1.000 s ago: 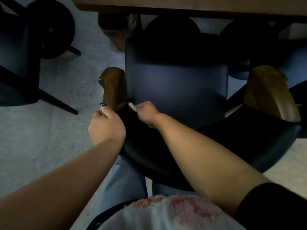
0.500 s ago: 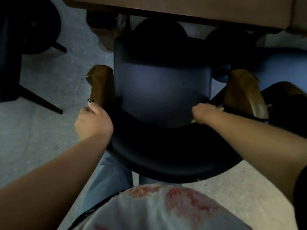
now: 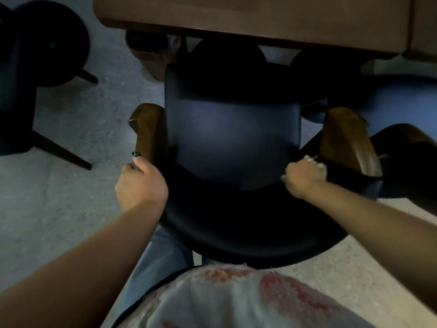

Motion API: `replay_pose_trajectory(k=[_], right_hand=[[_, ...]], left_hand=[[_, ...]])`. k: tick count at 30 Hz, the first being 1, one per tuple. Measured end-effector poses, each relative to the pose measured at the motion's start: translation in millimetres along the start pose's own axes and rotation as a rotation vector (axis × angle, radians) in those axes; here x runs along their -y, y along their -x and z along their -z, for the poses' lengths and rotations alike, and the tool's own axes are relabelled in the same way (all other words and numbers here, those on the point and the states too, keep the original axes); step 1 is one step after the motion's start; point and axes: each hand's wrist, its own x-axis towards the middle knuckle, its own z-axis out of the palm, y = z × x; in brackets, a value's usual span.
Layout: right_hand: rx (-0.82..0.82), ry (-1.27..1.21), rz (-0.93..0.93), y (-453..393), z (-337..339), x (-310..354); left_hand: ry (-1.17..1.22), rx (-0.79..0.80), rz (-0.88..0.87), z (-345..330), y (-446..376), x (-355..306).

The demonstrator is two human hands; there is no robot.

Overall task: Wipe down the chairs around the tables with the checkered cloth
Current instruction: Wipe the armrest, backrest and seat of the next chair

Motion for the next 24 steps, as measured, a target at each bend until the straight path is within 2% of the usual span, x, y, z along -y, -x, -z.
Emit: replay_pose_trajectory(k=[6, 10, 12, 14, 16, 17, 20, 24], right_hand=[[0.019, -0.484, 0.053, 45, -17, 106], [0.083, -0.754, 0.107, 32, -5, 92], [-0.003, -0.659, 0.156, 16, 2, 65], [-0.021, -0.378, 0.141, -2, 6, 31], [0.096, -0.030, 0.114, -8, 2, 6], [0.150, 0.051, 0.102, -6, -2, 2], [0.125, 0.023, 0.135, 7, -10, 25], [0.099, -0.281, 0.094, 25, -11, 84]], left_hand=[[0.006, 0.003, 0.017, 1, 0, -1], [0.015, 0.006, 0.014, 0, 0, -1], [0.019, 0.013, 0.028, 0, 0, 0], [0.021, 0.014, 0.034, 0, 0, 0], [0.016, 0.016, 0.029, 1, 0, 1], [0.015, 0.020, 0.029, 1, 0, 0], [0.014, 0.025, 0.037, 1, 0, 0], [0.030, 0.016, 0.037, 1, 0, 0]])
